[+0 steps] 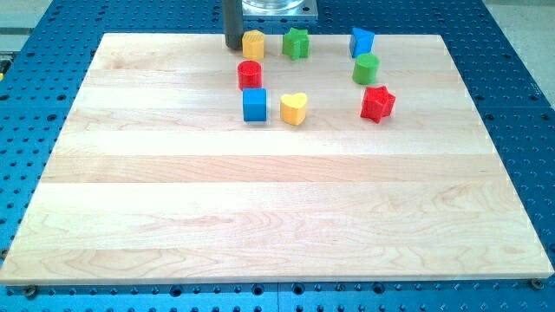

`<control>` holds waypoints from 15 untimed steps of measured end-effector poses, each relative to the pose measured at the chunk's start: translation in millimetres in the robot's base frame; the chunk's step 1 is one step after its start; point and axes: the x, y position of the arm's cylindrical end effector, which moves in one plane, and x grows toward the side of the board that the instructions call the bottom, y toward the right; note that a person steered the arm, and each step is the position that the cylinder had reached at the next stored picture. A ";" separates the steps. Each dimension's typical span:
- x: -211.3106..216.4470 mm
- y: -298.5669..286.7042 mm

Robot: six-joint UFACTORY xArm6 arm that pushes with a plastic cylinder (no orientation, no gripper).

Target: Push the red circle left above the cube

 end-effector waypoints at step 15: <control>86.3 75.5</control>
